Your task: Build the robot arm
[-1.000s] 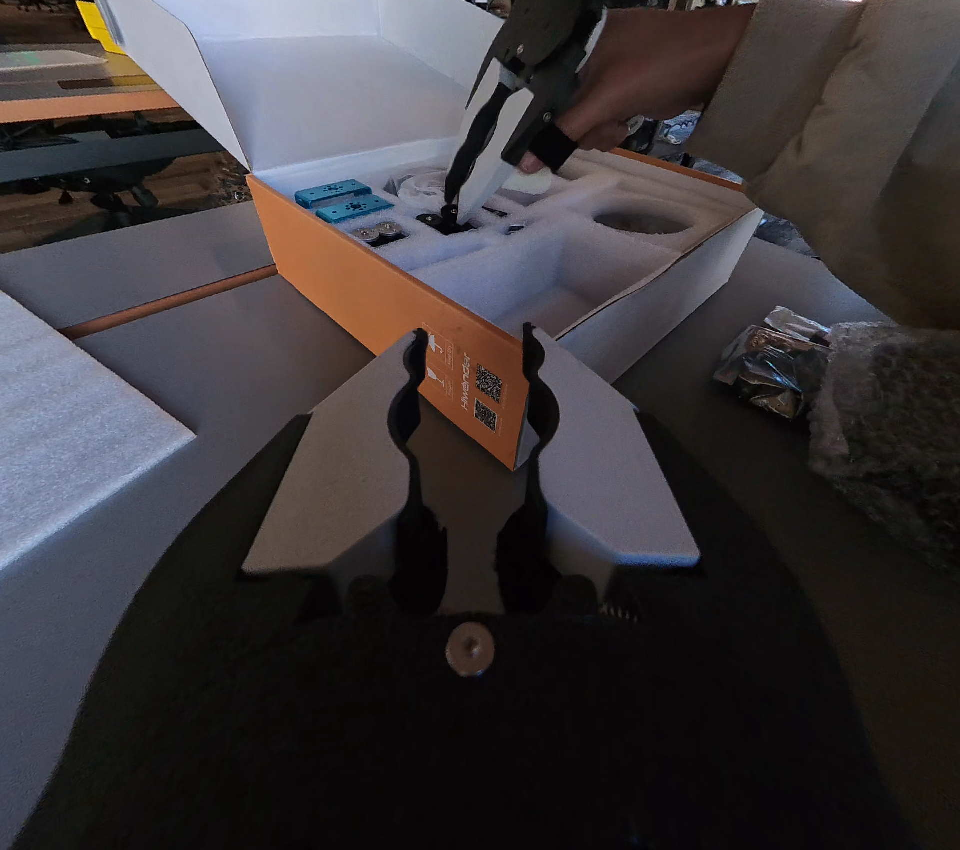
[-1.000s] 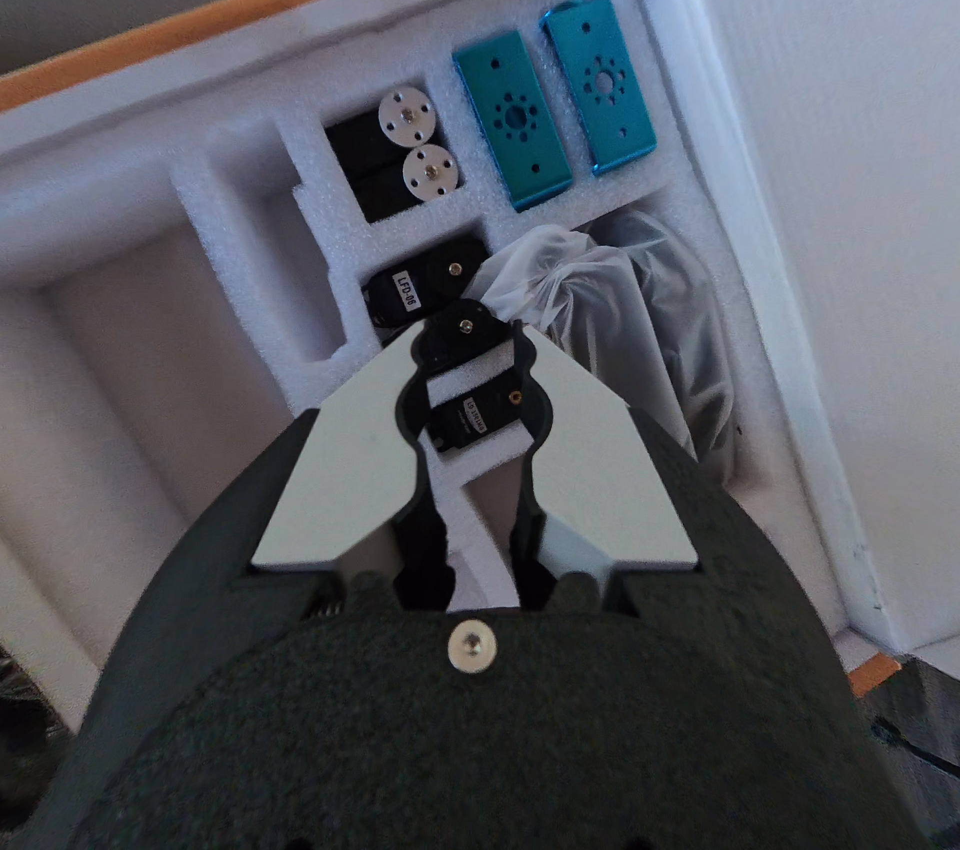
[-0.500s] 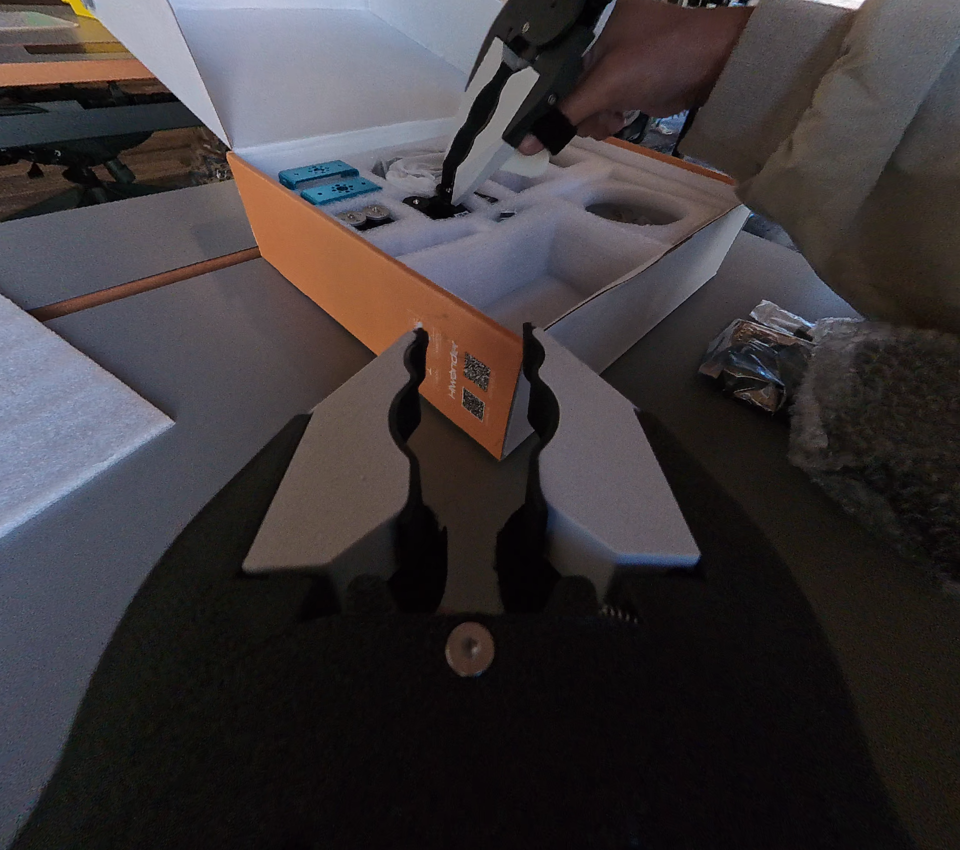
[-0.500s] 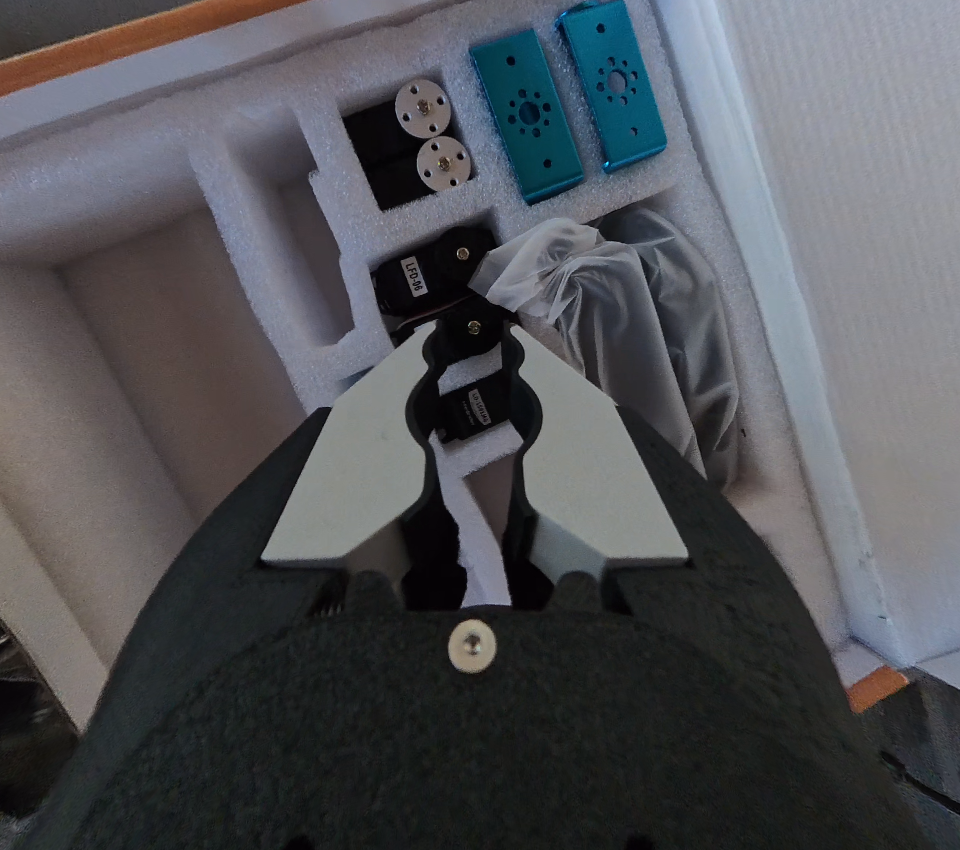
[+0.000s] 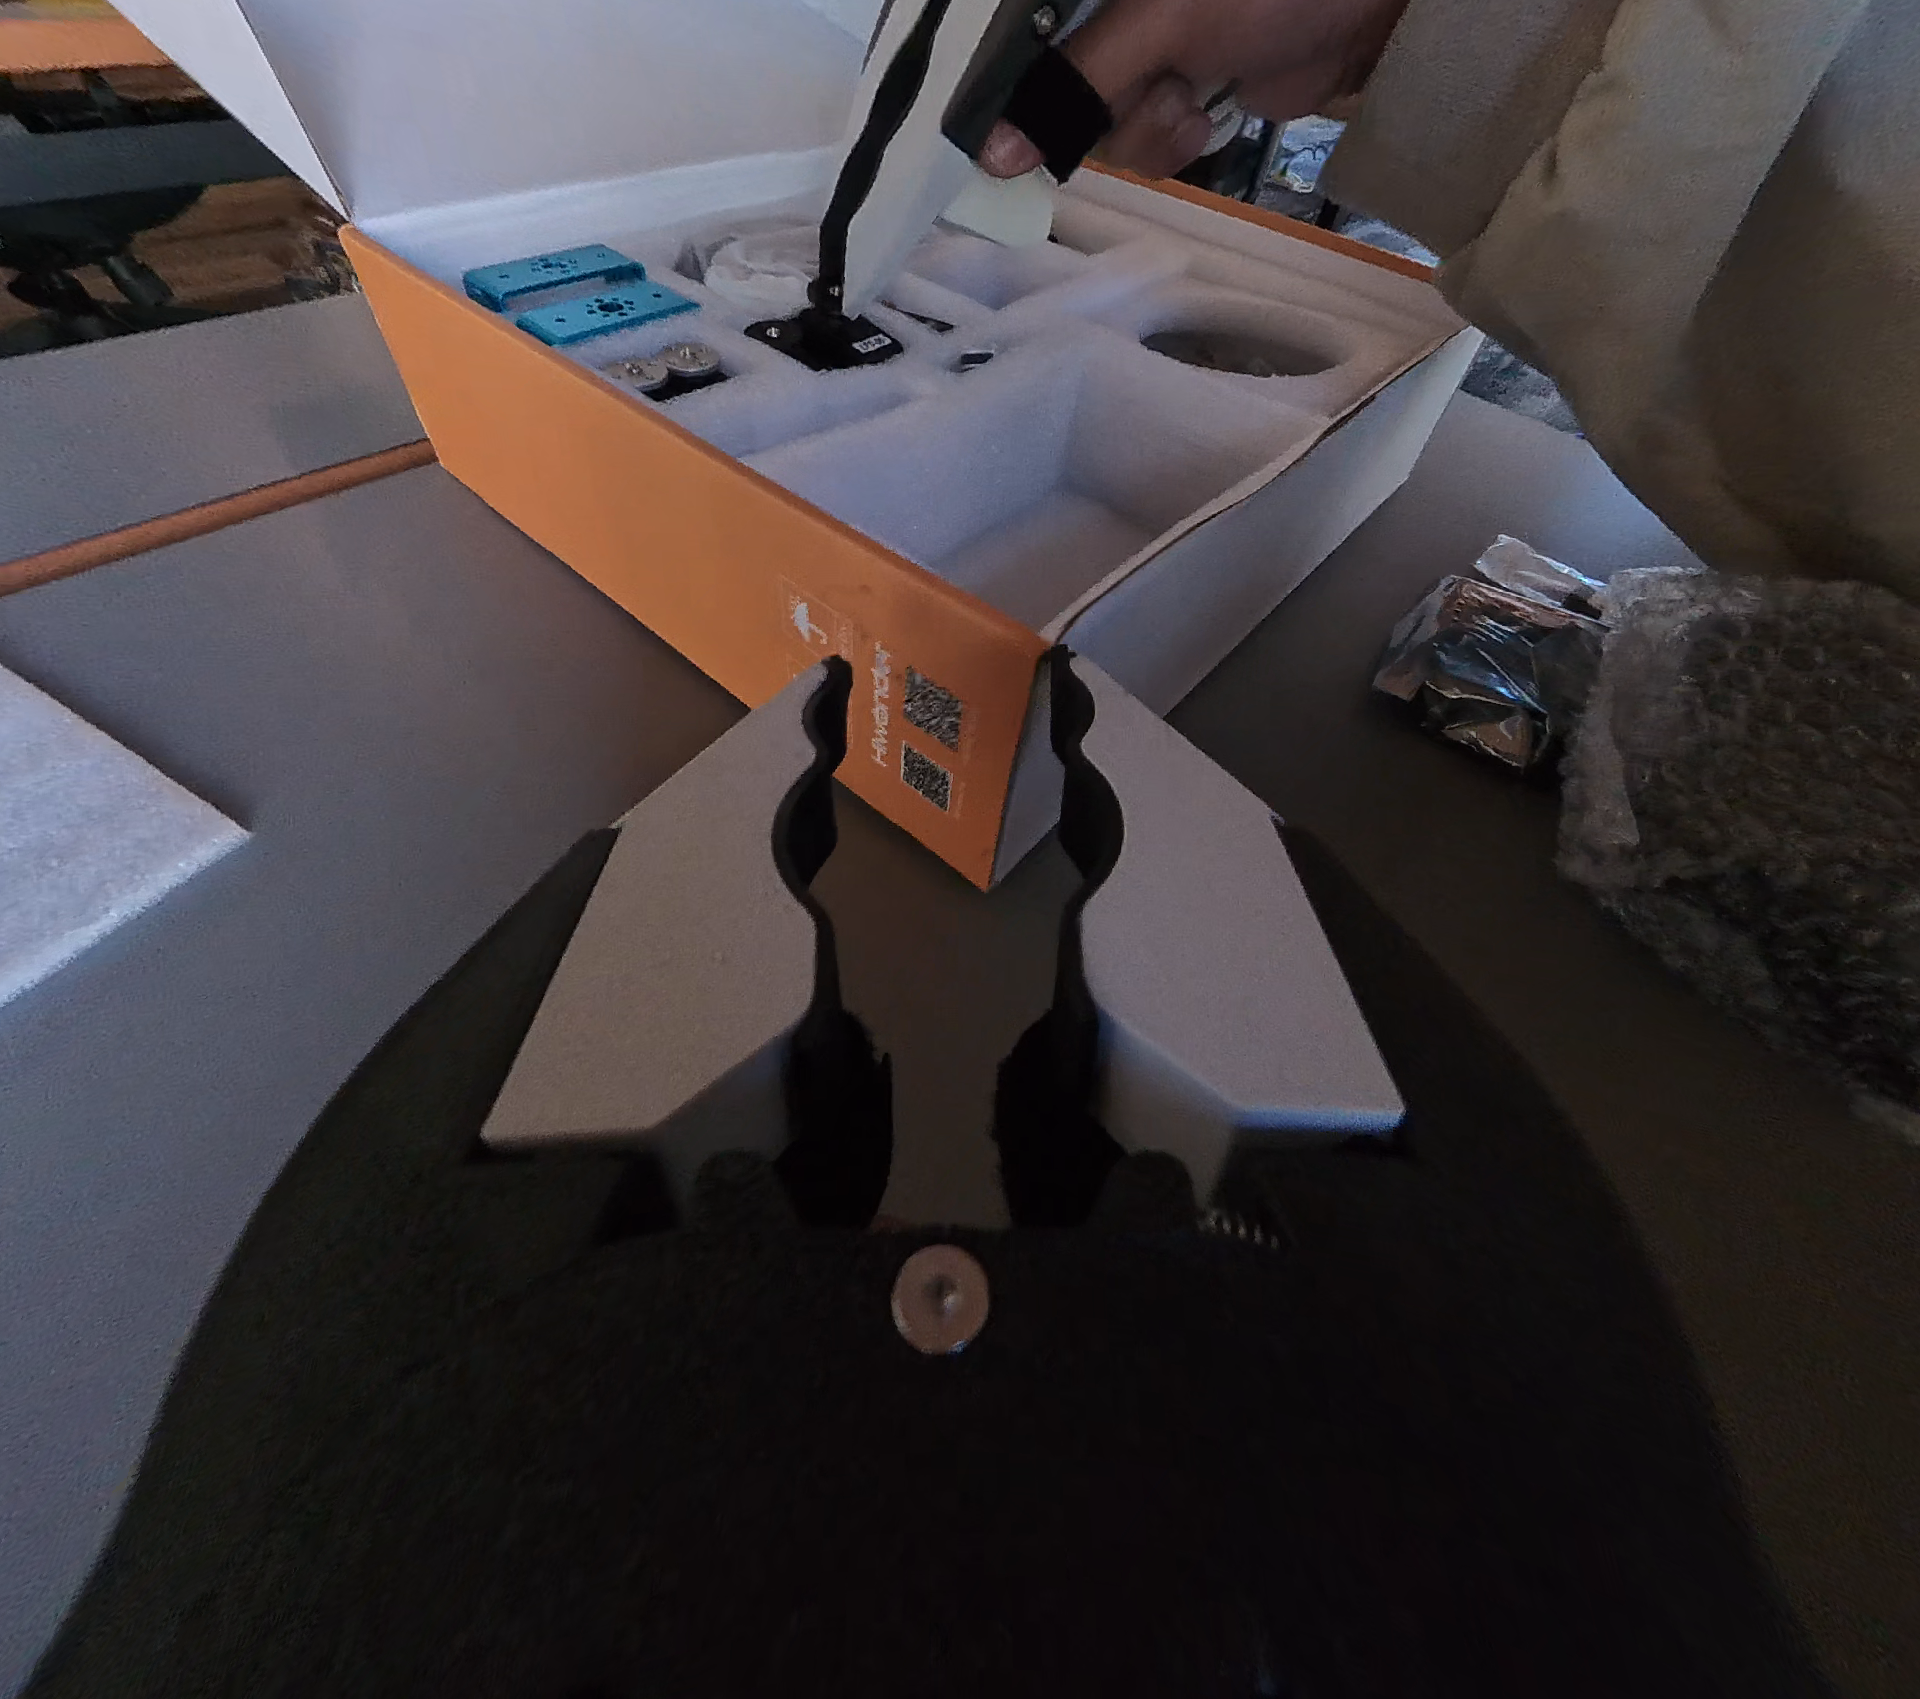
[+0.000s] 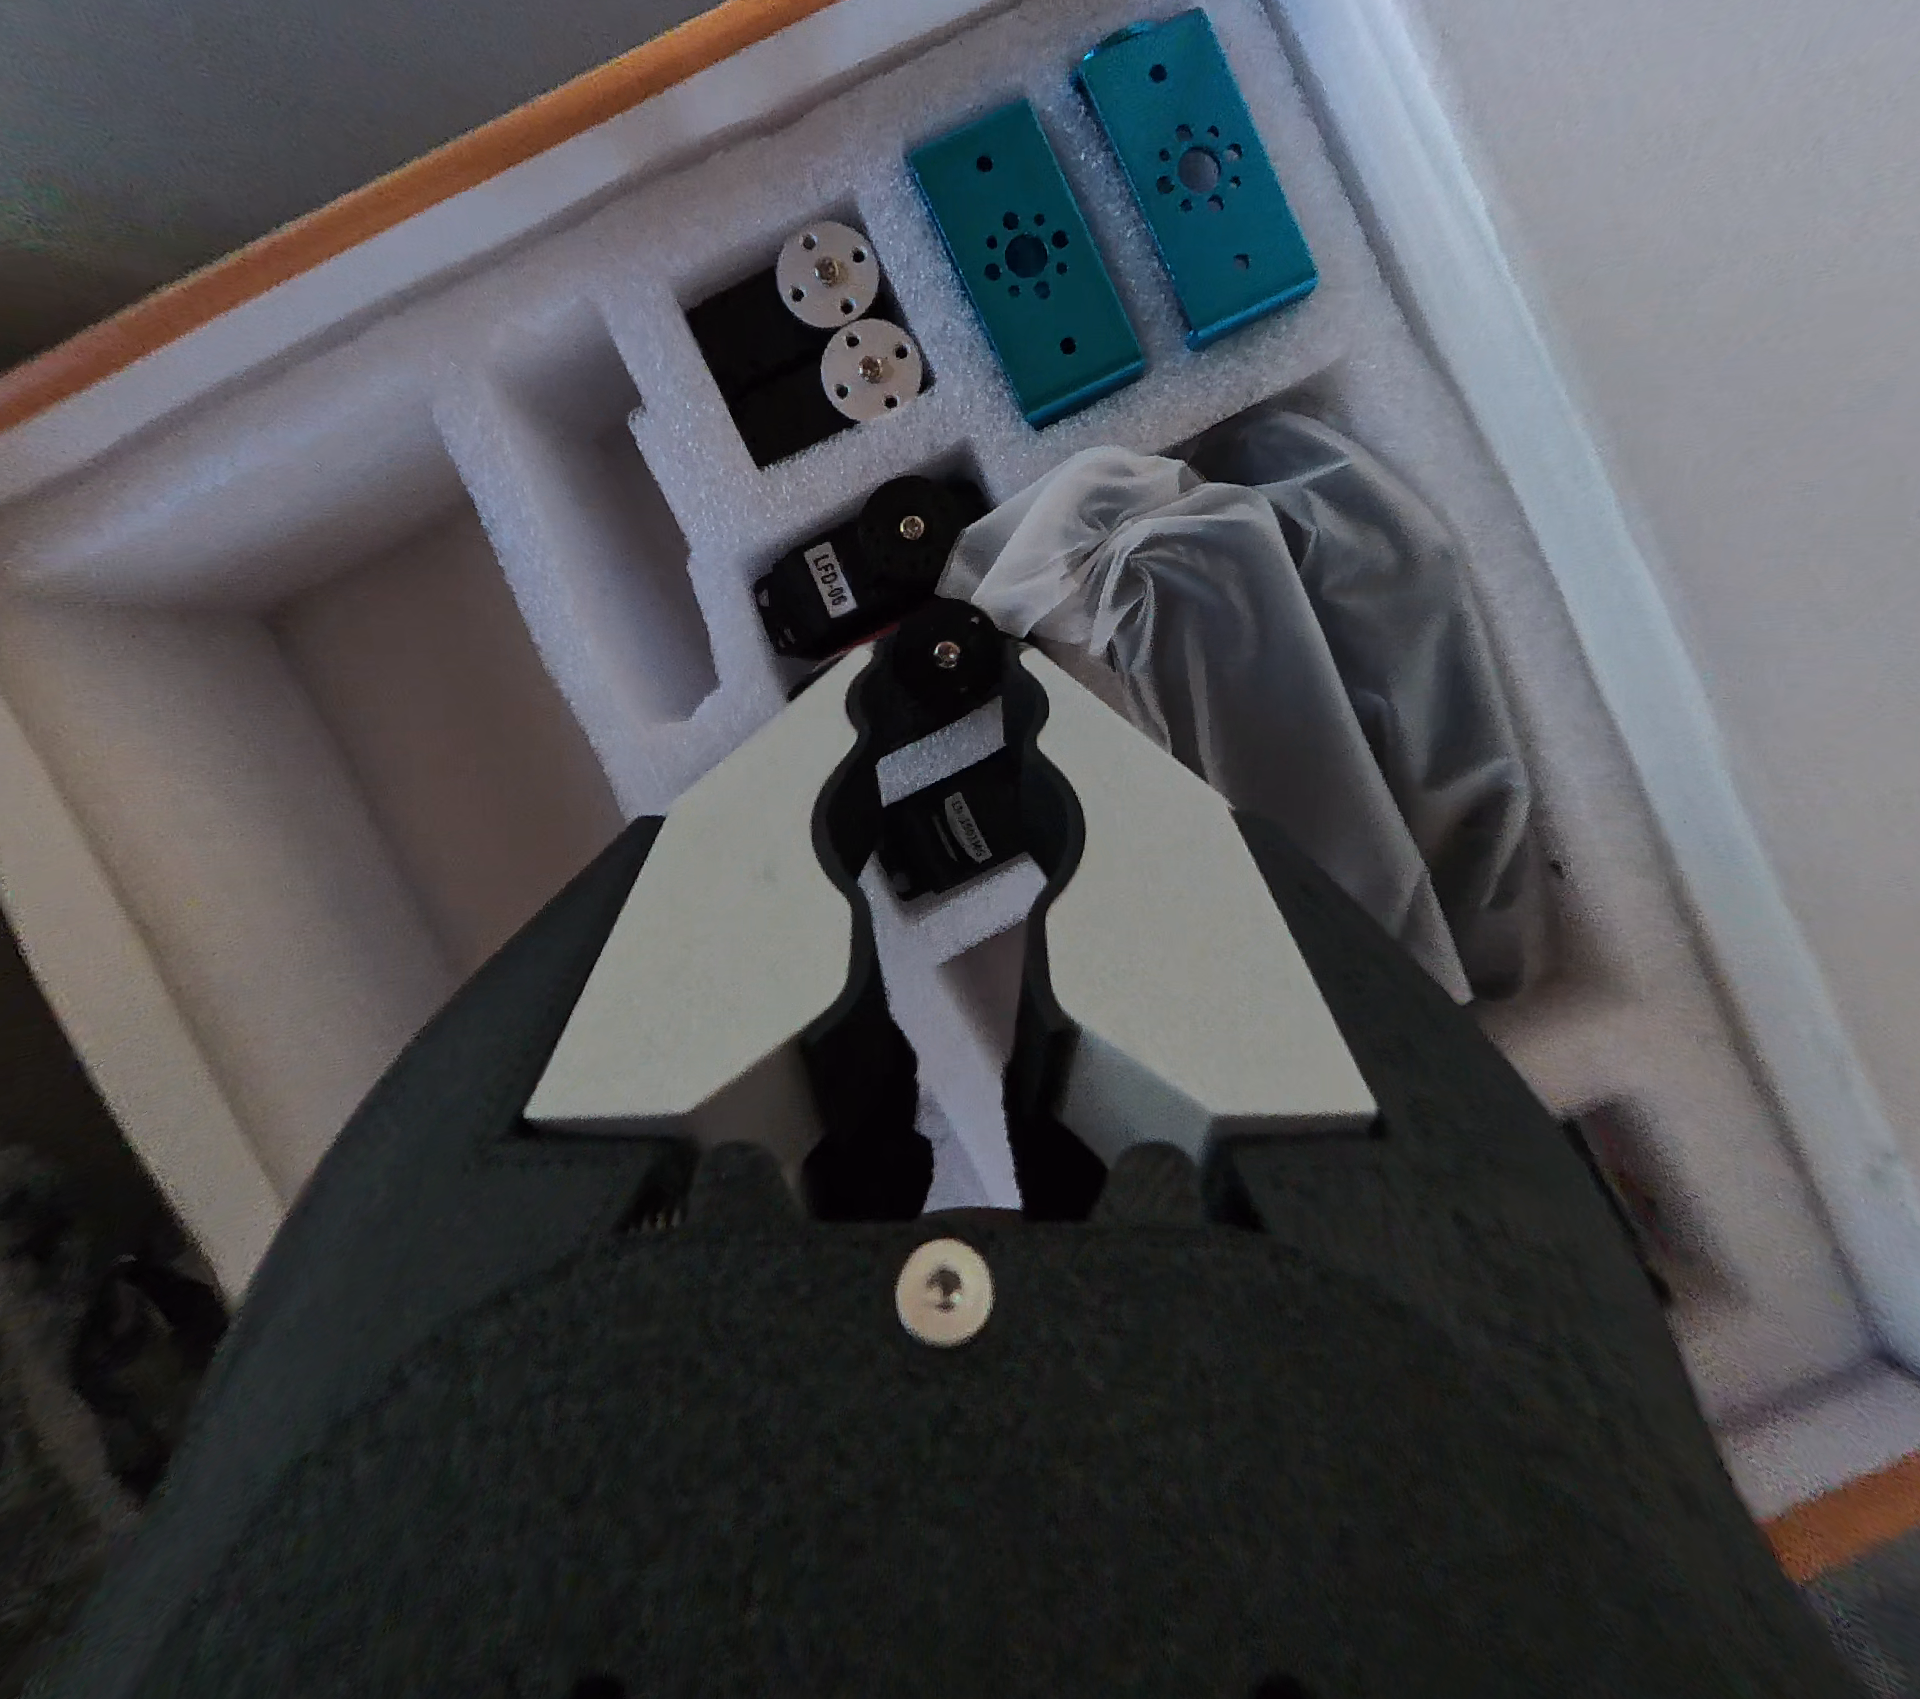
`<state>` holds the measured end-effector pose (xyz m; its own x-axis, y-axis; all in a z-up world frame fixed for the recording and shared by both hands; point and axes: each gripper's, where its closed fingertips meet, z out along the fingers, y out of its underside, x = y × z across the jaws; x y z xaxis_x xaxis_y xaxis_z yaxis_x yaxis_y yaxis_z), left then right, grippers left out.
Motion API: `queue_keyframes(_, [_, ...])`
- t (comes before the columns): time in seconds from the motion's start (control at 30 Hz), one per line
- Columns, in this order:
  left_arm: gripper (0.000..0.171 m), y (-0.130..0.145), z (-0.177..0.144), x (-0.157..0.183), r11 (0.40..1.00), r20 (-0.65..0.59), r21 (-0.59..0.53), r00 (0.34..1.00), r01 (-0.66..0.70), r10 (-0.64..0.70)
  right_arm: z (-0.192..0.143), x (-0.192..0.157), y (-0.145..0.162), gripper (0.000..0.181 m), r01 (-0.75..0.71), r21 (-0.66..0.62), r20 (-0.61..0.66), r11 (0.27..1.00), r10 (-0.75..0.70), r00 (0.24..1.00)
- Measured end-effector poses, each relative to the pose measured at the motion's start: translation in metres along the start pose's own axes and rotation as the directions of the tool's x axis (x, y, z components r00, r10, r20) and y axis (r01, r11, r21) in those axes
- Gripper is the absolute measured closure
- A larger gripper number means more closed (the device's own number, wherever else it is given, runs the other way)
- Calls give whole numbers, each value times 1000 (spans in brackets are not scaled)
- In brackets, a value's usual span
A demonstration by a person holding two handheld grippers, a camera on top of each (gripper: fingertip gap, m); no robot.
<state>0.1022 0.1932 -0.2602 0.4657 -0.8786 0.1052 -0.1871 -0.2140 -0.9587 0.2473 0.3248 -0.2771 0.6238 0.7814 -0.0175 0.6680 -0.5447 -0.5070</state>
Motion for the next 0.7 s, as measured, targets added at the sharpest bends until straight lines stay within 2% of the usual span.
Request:
queue_keyframes(0.07, [133, -2, -1, 2, 1000, -6, 11, 1000, -13, 13, -1, 0, -1, 163, 2, -14, -4, 1000, -2, 1000])
queue_keyframes(0.17, [133, -4, -1, 5, 1000, -26, 19, 1000, 6, -5, -6, -5, -1, 163, 94, -87, -53, 992, -99, 994])
queue_keyframes(0.27, [133, -4, -1, 6, 1000, -32, 15, 999, 12, -12, -4, -4, -3, 164, 79, -101, -5, 992, -80, 997])
queue_keyframes(0.37, [133, -3, -1, 6, 1000, -26, 14, 1000, 2, -1, -2, -1, -9, 164, 36, -68, 25, 997, -34, 999])
queue_keyframes(0.4, [133, -3, -1, 7, 1000, -27, 13, 1000, 2, -2, -5, 1, -12, 178, 38, -48, 0, 998, -38, 999])
queue_keyframes(0.47, [133, -4, -1, 7, 1000, -32, 14, 999, 7, -7, -33, -8, -38, 181, 32, 119, 24, 992, -35, 999])
queue_keyframes(0.5, [133, -4, -1, 7, 1000, -35, 16, 999, 10, -10, -49, -10, -44, 181, 38, 148, 7, 988, -40, 999])
queue_keyframes(0.57, [133, -4, 0, 9, 1000, -43, 13, 999, 21, -20, -62, -7, -34, 181, 95, 53, -75, 994, -90, 993])
queue_keyframes(0.67, [133, -4, 0, 11, 1000, -52, 12, 998, 23, -22, -57, -4, -27, 181, 91, 15, -133, 996, -88, 987])
queue_keyframes(0.7, [133, -4, 0, 11, 1000, -49, 12, 999, 16, -16, -48, 1, -24, 175, 97, 10, -178, 995, -94, 980])
